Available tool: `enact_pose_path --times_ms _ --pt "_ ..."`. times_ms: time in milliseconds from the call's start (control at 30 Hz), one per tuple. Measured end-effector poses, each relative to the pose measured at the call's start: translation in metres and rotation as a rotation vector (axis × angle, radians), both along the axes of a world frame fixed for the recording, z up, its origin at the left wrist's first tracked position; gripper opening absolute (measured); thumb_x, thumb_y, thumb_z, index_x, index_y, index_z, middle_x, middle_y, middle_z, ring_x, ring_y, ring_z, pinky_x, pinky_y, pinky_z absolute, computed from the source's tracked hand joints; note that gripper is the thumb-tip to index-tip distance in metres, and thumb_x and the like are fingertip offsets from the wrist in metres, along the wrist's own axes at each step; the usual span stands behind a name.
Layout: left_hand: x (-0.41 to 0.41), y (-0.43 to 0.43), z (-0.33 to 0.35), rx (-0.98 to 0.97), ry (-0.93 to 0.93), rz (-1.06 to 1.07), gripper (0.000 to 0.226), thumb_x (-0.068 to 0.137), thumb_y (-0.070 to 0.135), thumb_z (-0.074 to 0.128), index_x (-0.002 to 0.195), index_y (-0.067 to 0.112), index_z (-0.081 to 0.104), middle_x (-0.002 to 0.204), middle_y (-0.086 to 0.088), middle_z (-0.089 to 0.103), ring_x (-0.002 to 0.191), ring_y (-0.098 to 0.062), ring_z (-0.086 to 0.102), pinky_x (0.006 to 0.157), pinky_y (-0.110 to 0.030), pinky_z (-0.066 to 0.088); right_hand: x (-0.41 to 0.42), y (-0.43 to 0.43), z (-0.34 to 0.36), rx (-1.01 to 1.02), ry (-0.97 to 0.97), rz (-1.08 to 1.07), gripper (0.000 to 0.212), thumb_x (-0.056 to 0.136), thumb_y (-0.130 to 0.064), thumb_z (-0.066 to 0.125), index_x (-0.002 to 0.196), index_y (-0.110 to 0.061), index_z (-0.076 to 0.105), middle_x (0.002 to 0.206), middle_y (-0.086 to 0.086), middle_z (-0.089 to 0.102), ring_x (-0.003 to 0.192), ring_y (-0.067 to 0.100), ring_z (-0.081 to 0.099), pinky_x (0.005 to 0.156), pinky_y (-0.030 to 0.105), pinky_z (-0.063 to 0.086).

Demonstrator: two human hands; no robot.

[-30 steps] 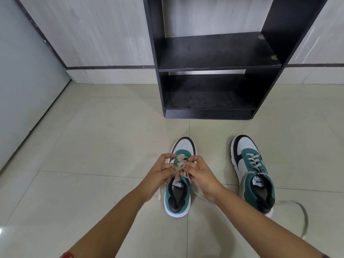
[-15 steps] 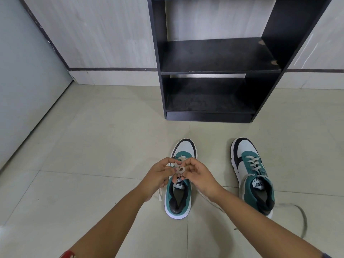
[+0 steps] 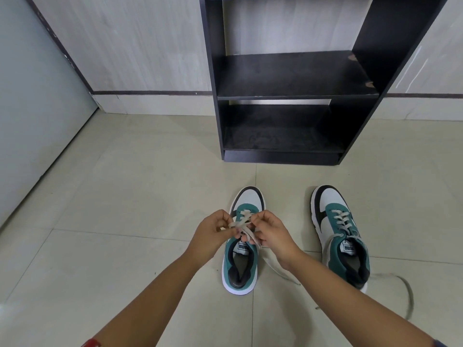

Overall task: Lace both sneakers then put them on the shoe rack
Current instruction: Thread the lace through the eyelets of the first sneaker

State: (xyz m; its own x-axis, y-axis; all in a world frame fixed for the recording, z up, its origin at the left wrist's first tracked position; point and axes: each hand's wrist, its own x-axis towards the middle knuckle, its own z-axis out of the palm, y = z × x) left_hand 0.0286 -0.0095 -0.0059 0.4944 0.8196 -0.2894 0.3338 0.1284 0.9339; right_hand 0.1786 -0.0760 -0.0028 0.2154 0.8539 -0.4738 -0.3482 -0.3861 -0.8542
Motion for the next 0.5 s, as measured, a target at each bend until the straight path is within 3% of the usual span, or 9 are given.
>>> enact_pose_path --times_ms 100,233,333,433,500 --pt "-0.003 -0.003 -0.008 0.500 0.304 -0.047 0.016 0.080 0.023 0.070 0.077 0.023 0.055 0.083 0.008 0.068 0.067 -0.002 0.058 0.065 -0.023 0.049 0.000 0.003 -0.002 -0.033 -0.015 0.009 0.013 0.095 -0.009 0.050 0.083 -0.005 0.053 0.066 0.010 0.068 0.049 0.014 0.066 0.051 0.020 0.052" --pt "-0.005 -0.006 -0.003 0.972 0.274 -0.225 0.022 0.081 0.014 0.066 0.091 0.028 0.052 0.105 0.007 0.070 0.078 -0.012 0.065 0.062 -0.026 0.055 0.002 0.008 -0.002 -0.105 -0.033 0.065 0.017 0.092 -0.006 0.054 0.076 -0.003 0.058 0.060 0.012 0.066 0.047 0.014 0.060 0.050 0.019 0.050" --pt "-0.005 -0.002 -0.009 1.246 0.370 -0.420 0.019 0.078 0.013 0.067 0.095 0.019 0.063 0.100 0.004 0.073 0.058 -0.017 0.057 0.049 -0.025 0.048 0.004 0.011 -0.005 -0.150 -0.015 0.086 0.015 0.089 -0.002 0.056 0.075 -0.005 0.061 0.056 0.008 0.066 0.047 0.011 0.062 0.053 0.019 0.050" --pt "-0.004 0.000 -0.012 1.333 0.454 -0.480 0.018 0.075 0.017 0.073 0.087 0.016 0.061 0.073 0.000 0.068 0.049 -0.016 0.049 0.042 -0.026 0.043 0.004 0.010 -0.009 -0.144 0.038 0.077 0.014 0.090 0.000 0.053 0.079 -0.005 0.062 0.057 0.006 0.067 0.051 0.011 0.062 0.055 0.020 0.049" --pt "-0.001 -0.002 -0.009 1.225 0.487 -0.442 0.020 0.073 0.013 0.074 0.082 0.014 0.056 0.068 -0.002 0.065 0.050 -0.018 0.050 0.042 -0.027 0.043 0.003 0.007 -0.007 -0.101 0.112 0.047 0.017 0.094 -0.006 0.050 0.078 -0.006 0.058 0.062 0.008 0.066 0.053 0.013 0.061 0.055 0.021 0.047"
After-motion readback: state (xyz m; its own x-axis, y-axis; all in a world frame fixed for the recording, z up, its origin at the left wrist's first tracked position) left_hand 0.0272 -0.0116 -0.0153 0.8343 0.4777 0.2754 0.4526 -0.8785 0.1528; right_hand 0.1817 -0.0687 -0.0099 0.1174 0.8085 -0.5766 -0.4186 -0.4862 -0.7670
